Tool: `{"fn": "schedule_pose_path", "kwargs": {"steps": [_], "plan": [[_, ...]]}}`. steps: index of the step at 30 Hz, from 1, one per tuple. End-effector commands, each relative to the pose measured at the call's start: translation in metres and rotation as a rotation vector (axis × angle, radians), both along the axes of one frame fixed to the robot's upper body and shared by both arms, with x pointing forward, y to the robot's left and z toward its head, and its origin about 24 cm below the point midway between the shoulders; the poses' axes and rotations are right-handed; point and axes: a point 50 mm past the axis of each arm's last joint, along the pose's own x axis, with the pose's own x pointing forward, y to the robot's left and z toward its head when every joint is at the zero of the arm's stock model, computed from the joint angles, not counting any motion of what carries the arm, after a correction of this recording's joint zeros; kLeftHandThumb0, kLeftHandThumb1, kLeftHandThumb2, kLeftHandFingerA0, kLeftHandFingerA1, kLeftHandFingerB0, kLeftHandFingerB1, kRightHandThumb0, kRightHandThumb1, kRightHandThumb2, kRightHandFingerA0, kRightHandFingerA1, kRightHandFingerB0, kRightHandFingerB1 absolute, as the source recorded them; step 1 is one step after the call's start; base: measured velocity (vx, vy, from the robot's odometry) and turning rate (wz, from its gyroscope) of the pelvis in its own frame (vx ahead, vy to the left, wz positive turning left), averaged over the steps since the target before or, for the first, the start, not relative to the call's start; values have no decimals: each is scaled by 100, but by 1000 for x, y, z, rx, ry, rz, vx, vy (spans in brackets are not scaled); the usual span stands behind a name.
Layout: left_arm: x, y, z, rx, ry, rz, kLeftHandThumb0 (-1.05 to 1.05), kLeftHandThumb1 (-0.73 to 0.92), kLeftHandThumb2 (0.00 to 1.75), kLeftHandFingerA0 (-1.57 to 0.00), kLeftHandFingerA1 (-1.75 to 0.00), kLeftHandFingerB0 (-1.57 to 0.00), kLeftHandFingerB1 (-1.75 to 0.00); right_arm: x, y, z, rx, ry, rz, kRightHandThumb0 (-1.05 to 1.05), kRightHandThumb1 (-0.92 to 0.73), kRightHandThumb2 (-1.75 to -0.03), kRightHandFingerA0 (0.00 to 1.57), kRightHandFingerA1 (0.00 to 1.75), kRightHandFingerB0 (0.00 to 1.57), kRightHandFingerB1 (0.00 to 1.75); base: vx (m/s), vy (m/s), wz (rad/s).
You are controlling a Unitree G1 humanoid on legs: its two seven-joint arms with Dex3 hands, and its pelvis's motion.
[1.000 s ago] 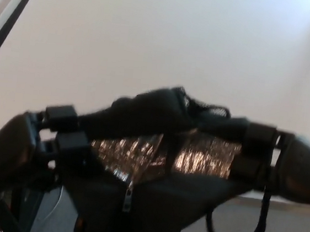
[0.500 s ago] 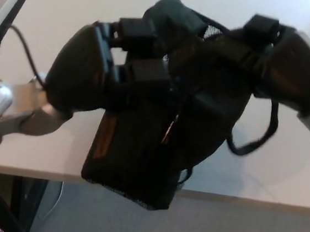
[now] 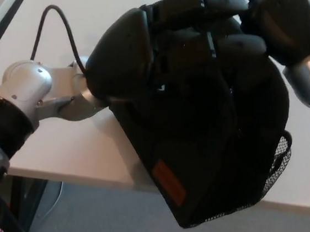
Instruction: A lunch bag is kept on the middle of the desk and the robot uses both its hands to grab the opening of the bag from the left and right and moves its hands away from each other to spread the bag open
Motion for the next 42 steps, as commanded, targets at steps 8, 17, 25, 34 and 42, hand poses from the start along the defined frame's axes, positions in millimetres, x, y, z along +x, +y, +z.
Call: {"fn": "schedule_pose_path", "kwargs": {"steps": [8,17,25,34,42], "plan": [[20,62,40,2,-101,418,-6,50,72,-9,-38,-6,-29,9,-51,42,101,134,-200,-13,-49,-57,24,39,5,25,0,0,0],[-19,147,43,-7,-108,650,10,32,94,-13,-42,-1,-30,-40,-150,49,117,72,-282,-14,-51,-55,27,37,11,29,0,0,0],[-60,212,29,-91,11,833,13,31,100,-14,-50,0,-46,-126,-218,30,134,0,-282,-9,-47,-59,22,40,10,20,0,0,0],[-175,196,-76,-447,839,596,-15,74,61,-16,-31,-4,-25,-258,-184,-108,517,323,-162,-37,-55,-102,68,71,10,47,0,0,0],[-299,178,-137,-747,1280,695,-41,85,79,-12,-35,-9,-33,-365,-88,-245,574,1177,-136,-62,-57,-93,0,43,2,38,0,0,0]]}}
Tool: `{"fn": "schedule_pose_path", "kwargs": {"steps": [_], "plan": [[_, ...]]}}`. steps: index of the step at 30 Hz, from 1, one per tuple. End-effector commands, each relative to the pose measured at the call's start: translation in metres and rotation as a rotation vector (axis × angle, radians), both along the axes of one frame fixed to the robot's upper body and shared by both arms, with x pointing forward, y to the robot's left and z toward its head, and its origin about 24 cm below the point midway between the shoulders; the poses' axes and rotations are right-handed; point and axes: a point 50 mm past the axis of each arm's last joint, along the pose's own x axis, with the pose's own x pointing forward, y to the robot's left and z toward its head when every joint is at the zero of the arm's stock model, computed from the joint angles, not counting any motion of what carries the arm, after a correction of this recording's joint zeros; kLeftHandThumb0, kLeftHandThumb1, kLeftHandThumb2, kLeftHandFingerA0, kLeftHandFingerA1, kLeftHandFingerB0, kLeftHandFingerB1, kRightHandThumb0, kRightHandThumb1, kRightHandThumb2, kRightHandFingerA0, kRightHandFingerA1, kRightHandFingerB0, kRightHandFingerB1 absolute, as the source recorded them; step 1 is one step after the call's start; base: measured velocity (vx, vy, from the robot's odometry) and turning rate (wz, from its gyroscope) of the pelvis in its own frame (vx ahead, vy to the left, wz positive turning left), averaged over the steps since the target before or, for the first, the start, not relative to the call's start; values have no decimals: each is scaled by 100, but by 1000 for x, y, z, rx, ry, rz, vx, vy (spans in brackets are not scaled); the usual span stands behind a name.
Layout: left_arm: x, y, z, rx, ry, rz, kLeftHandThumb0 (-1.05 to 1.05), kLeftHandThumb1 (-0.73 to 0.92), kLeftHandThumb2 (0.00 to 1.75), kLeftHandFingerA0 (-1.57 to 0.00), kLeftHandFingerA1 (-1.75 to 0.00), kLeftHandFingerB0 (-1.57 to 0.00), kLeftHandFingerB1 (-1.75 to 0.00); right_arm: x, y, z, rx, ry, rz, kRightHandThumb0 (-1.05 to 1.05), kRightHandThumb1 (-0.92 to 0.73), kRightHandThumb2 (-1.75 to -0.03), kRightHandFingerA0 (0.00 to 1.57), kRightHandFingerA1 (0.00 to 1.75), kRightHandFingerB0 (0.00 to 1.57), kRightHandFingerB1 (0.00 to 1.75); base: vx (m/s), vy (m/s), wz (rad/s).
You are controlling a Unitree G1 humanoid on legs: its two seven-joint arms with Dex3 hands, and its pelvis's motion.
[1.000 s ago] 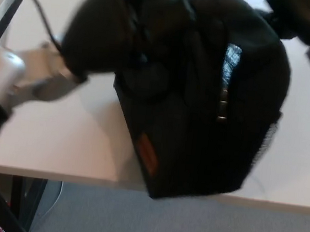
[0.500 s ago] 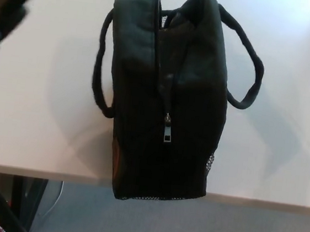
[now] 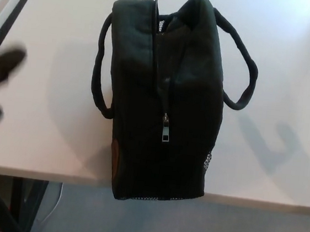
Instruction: A lunch bag is kept on the middle of the desk and the robot uses both its hands to grab the opening of the bag from the left and right and moves its hands away from each other to spread the bag open
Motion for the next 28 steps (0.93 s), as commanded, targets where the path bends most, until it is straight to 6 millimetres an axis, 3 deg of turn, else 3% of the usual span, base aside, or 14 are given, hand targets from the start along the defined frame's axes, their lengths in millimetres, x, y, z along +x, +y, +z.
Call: {"fn": "schedule_pose_path", "kwargs": {"steps": [1,5,6,8,9,12,14,16,17,26,27,28], "plan": [[-187,-20,-59,-934,631,262,-22,79,123,0,-50,0,-48,-189,110,-125,506,652,108,-33,-61,-112,0,49,0,49,0,0,0],[-189,-36,-71,-948,779,227,-24,76,121,0,-50,0,-48,-174,127,-132,548,628,165,-32,-61,-113,0,48,0,49,0,0,0],[-186,-41,-73,-930,831,218,-46,69,102,0,-39,0,-39,-170,131,-134,564,640,162,-33,-60,-113,0,49,0,49,0,0,0],[-182,-46,-76,-876,874,193,-51,71,101,0,-39,0,-39,-163,136,-139,602,671,159,-32,-63,-114,0,49,0,50,0,0,0],[-179,-48,-78,-856,883,176,-53,72,101,0,-37,0,-37,-160,138,-140,625,690,164,-58,-85,-70,16,34,10,20,0,0,0],[-175,-48,-85,-845,899,157,-51,70,102,-1,-42,0,-38,-155,141,-143,638,697,152,-57,-83,-69,13,33,8,15,0,0,0],[-175,-49,-85,-853,905,145,-55,71,101,0,-38,0,-35,-155,140,-142,628,697,147,-58,-86,-65,14,31,5,24,0,0,0],[-175,-50,-83,-841,909,131,-56,71,101,0,-37,0,-35,-154,140,-143,631,694,144,-60,-85,-69,15,33,10,17,0,0,0],[-175,-50,-83,-845,913,130,-57,72,101,0,-37,0,-36,-154,141,-143,634,696,143,-67,-67,-96,7,44,4,28,0,0,0],[-178,-51,-83,-851,930,147,-50,67,100,0,-38,0,-31,-157,136,-140,625,717,164,-66,-67,-95,7,43,4,32,0,0,0],[-178,-51,-82,-861,925,148,-51,67,99,0,-35,0,-30,-157,136,-140,618,715,165,-33,-61,-113,1,50,0,50,0,0,0],[-178,-51,-82,-861,925,148,-51,67,99,0,-35,0,-30,-157,136,-140,618,715,165,-33,-61,-113,1,50,0,50,0,0,0]]}}
